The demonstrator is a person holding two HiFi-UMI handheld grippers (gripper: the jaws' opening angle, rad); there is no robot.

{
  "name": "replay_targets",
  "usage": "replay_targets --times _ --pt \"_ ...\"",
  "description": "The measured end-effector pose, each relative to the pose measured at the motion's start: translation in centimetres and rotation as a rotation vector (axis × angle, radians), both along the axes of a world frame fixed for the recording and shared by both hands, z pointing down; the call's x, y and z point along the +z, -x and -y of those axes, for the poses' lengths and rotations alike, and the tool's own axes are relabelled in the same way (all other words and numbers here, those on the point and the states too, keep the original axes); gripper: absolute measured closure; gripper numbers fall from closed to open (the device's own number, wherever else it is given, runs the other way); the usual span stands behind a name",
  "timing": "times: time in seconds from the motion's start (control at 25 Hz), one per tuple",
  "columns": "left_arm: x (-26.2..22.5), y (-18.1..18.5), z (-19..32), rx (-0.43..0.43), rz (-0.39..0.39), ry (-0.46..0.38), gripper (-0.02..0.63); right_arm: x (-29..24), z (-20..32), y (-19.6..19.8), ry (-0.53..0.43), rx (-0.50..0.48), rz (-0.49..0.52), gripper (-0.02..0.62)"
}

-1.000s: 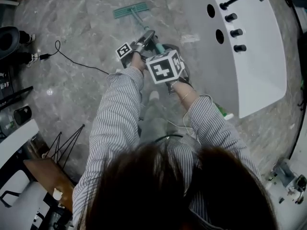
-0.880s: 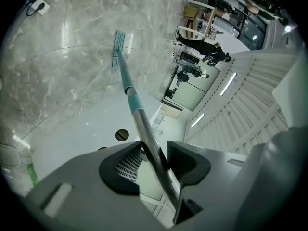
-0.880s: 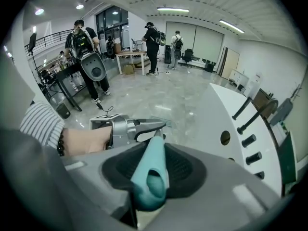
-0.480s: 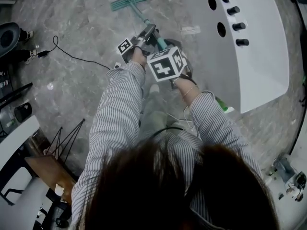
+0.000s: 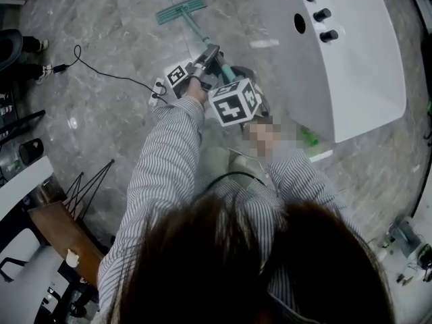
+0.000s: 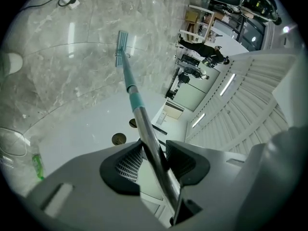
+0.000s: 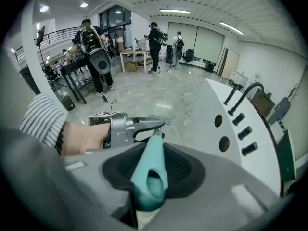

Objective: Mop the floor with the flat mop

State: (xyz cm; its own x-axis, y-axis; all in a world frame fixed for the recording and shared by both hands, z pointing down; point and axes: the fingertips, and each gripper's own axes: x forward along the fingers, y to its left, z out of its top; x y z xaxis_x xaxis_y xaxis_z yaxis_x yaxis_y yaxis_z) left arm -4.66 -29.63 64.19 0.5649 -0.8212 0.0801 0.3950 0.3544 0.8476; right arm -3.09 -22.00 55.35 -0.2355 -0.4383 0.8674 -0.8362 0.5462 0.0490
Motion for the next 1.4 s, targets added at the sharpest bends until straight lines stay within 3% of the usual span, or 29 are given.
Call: replay_targets --times 0.4,0.72,0.92,1.12,1.4 --pt "-0.2 -8.7 -20.6 -0.019 -0.048 0.016 0.451 -0.2 -20.5 -8.7 0.029 -0.038 -0.025 0.486" --pt "-1.9 -15.0 -33.4 0.040 -0.091 0.018 0.449 -2.2 -33.1 -14.4 0.066 -0.002 -0.022 0.487" --pt "-2.9 -16.8 -36.8 0.057 -0.115 0.032 0.449 -3.4 -36.2 -16.0 0.084 0.030 -0.001 0.487" --pt "-3.0 -15.8 -37.7 0.100 -0.054 0.027 0.449 -3.3 -37.1 -14.8 0.080 0.037 0.003 0.486" --pt "-2.5 -15.4 -38.2 0.108 -0.026 0.023 0.449 -2.6 -37.7 -14.3 0.072 0.016 -0.005 0.486"
